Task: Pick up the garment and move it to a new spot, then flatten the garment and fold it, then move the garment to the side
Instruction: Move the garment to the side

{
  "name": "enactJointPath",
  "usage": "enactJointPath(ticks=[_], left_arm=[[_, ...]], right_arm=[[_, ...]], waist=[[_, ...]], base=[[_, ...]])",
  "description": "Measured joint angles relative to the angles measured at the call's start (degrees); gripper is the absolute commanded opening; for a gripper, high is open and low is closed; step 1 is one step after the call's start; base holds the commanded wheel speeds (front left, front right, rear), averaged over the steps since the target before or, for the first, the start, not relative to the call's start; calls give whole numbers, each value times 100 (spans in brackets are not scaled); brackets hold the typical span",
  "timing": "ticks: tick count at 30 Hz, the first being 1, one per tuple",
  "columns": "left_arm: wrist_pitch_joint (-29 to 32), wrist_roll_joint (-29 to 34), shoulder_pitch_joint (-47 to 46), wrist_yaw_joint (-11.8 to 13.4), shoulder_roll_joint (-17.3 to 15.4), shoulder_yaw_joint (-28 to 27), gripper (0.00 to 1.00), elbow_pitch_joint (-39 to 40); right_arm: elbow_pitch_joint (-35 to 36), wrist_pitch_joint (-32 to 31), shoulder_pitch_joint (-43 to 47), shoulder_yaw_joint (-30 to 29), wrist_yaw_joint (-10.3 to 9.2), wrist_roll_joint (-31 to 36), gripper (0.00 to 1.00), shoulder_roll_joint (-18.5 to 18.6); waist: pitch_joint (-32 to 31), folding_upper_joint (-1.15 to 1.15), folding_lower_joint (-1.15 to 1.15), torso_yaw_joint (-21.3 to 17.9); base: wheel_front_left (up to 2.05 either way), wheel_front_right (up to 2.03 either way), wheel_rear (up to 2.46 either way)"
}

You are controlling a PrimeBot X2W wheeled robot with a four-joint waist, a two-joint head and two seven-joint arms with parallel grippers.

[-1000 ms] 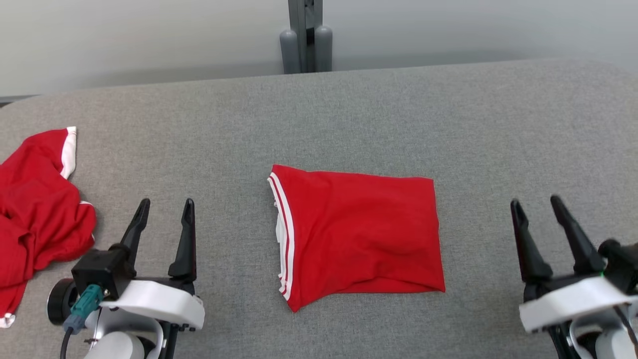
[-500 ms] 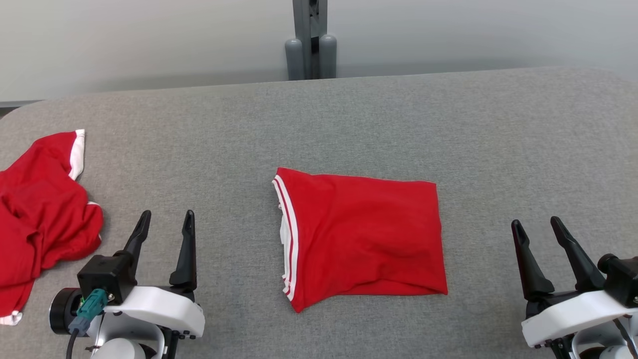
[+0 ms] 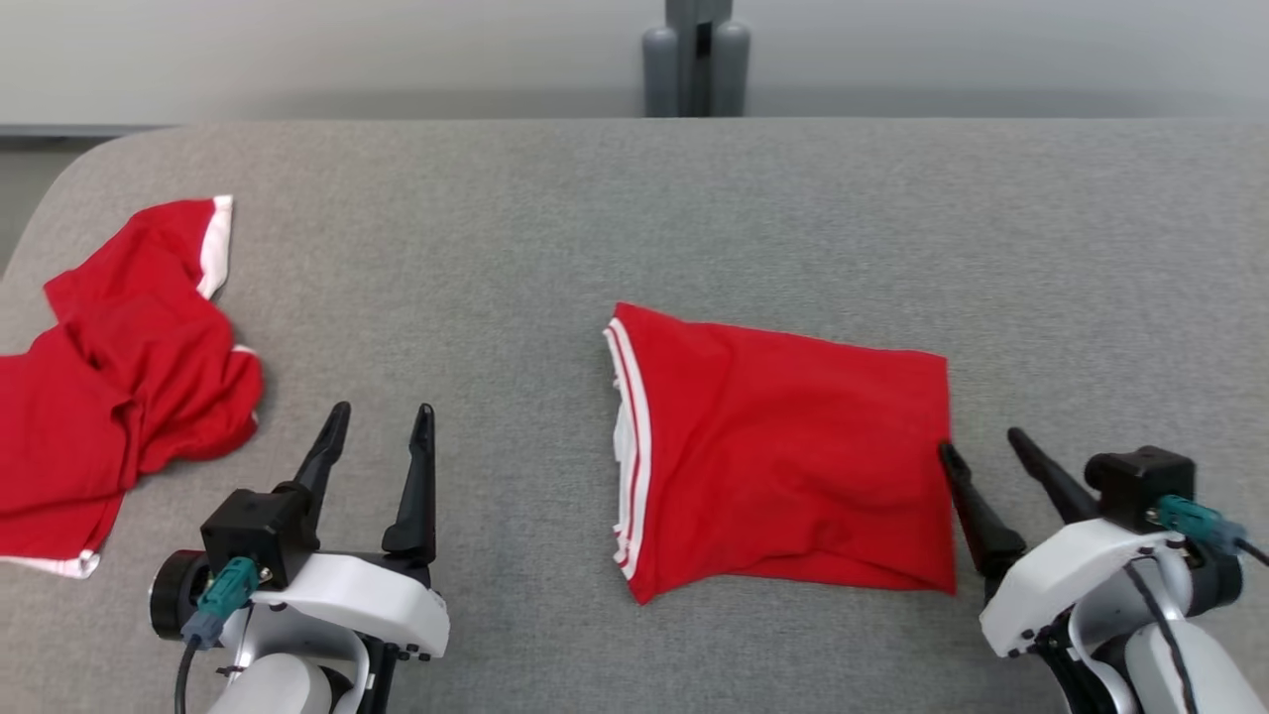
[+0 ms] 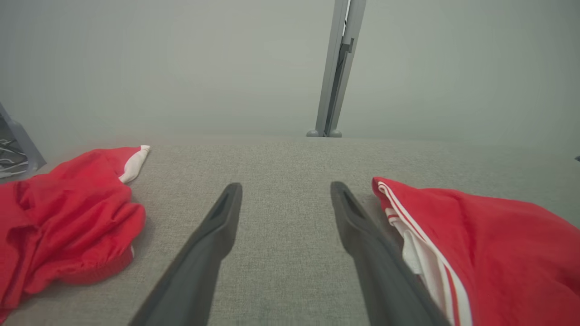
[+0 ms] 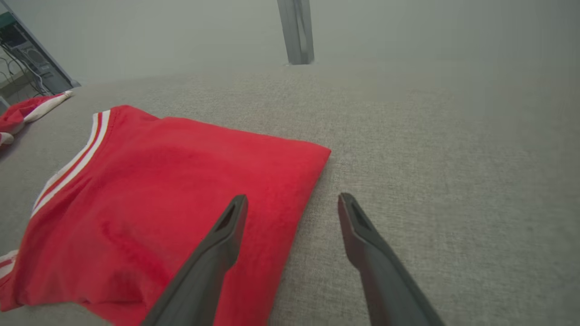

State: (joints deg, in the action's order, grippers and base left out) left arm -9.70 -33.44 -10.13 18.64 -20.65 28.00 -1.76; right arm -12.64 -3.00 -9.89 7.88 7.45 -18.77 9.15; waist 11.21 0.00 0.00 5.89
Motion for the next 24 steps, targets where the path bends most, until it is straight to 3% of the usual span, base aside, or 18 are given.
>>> enactJointPath(ticks=[8, 9, 10, 11, 24], left_arm=[[-119, -77, -103, -68, 71, -51, 100, -212], [-126, -88, -104, -68, 56, -67, 100, -229], [-142, -91, -104, -67, 42, -87, 100, -234], [-144, -91, -108, -66, 26, -104, 100, -237], [-156, -27, -269, -33, -40, -107, 100, -47]], right_arm=[[-939, -129, -272, 491, 0, -256, 100, 48], [-998, -130, -286, 527, 0, -304, 42, 51], [-1038, -176, -319, 568, 1, -342, 27, 66], [-1056, -175, -358, 590, 1, -358, 0, 87], [-638, 23, -449, 531, 5, -213, 0, 464]], waist=[[193, 0, 0, 212], [195, 0, 0, 200], [197, 0, 0, 182], [201, 0, 0, 159], [325, 0, 0, -421]], base=[[0, 0, 0], [0, 0, 0], [0, 0, 0], [0, 0, 0], [0, 0, 0]])
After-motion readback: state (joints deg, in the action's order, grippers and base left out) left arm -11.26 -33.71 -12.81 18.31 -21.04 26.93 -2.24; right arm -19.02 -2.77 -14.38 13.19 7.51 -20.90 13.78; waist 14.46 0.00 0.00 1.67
